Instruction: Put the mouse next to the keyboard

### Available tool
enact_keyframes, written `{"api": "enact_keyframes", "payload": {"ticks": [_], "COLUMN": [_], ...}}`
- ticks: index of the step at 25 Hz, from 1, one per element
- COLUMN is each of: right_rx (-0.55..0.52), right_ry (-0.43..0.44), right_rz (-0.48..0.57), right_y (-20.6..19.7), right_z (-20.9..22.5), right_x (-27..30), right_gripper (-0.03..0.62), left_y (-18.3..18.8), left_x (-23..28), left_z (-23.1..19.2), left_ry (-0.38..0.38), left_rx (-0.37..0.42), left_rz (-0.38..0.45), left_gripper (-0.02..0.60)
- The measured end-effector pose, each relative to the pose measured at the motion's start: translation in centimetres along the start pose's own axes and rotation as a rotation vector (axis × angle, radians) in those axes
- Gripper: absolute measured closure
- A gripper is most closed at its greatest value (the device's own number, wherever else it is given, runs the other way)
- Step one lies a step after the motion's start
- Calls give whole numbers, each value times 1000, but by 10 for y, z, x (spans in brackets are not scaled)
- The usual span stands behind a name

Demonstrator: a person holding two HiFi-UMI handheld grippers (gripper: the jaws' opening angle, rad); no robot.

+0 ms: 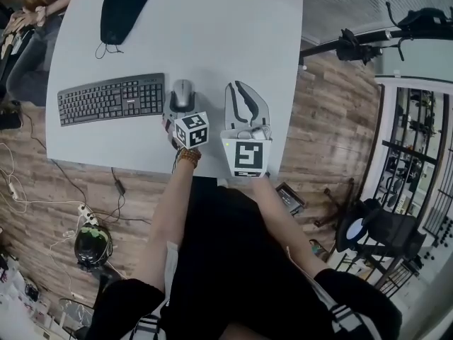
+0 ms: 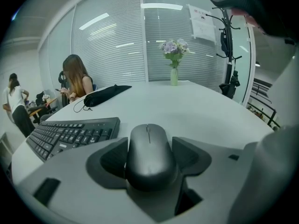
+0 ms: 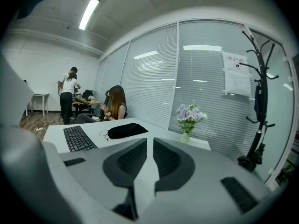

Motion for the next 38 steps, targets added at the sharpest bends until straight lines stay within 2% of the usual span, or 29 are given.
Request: {"api": "enact_keyframes", "payload": {"ticks": [7,24,38], "right_rx": [2,9,4], "right_ry": [-13,-24,-22], "right_rz": [1,48,80], "right_y": [2,20,35], "right_z": [-1,0,-4], "right_x": [-12,-35,-58], "right_gripper": [565,564,565], "left_y": [1,50,81], "left_x": [-6,-65,-120], "left_z": [1,-10,-14], "left_ry": [-32,-20,-6], "left_rx": [43,18,49], "left_rz": [-3,170,281], "left_gripper": [279,279,281]}}
Point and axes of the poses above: the fingertips, and each gripper's own axes: x forward along the fingers, z to its right, y out of its top, the point moved 10 cm from there along -x, backward along the fingers, and after that the axes turned 3 degrees about x, right-handed, at the moved point
